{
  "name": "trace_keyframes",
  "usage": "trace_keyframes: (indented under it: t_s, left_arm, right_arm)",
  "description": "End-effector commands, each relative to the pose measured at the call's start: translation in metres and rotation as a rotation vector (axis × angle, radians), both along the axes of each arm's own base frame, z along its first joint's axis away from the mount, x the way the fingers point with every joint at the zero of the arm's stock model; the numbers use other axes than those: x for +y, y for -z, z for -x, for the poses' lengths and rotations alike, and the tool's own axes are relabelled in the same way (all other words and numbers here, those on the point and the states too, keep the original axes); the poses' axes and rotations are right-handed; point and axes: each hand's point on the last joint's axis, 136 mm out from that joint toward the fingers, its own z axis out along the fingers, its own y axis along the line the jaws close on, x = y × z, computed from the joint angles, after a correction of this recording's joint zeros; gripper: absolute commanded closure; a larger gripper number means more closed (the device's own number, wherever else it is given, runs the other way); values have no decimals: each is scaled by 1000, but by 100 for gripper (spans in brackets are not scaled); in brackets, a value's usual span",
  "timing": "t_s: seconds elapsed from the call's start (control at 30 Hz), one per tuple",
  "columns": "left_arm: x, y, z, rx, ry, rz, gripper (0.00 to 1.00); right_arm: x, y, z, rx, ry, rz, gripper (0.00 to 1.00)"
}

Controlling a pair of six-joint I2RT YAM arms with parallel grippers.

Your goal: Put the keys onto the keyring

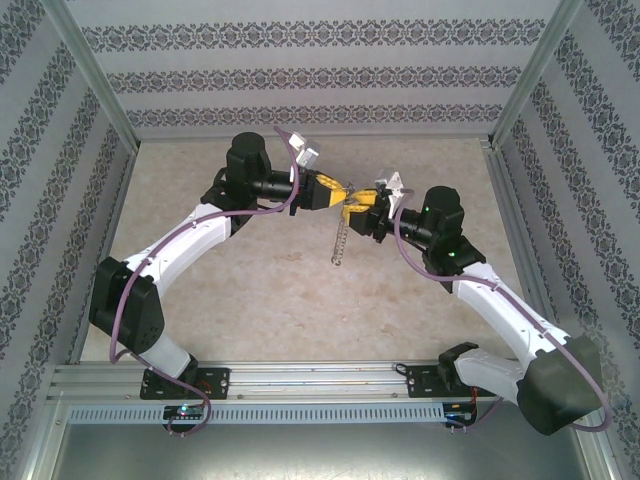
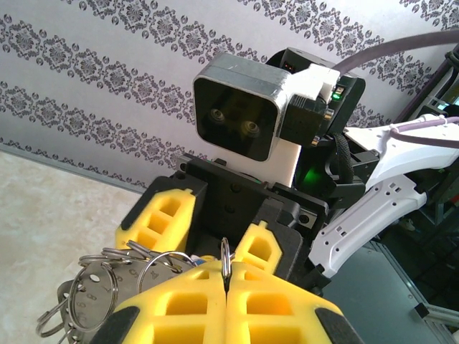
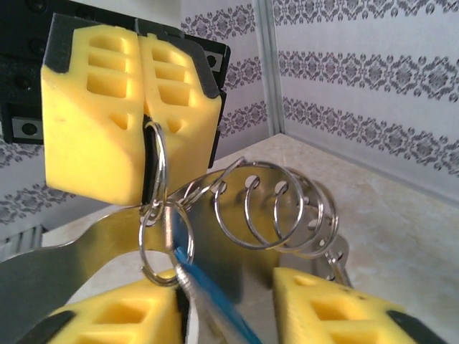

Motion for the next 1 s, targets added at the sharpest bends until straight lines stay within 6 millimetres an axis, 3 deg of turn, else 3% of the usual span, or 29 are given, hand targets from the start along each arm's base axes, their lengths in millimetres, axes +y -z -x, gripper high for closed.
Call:
trace_keyframes:
  t_s: [0.0,0.27,0.4,0.97]
  left_arm:
    - [-2,-25,14,-81,44,52,100]
    - [-3,-28,12,-91,35,59,100]
    - [-3,-29,11,-94,30,61,100]
    - [-3,-28,9,-99,19,64,100]
  right_arm:
    - [8,-15,11,-42,-58,-12,71]
    - [15,-7,19,-15,-96,-2,83]
    - [18,-6,21,-13,-107,-1,100]
    - [39,-1,25,12,-175,26,100]
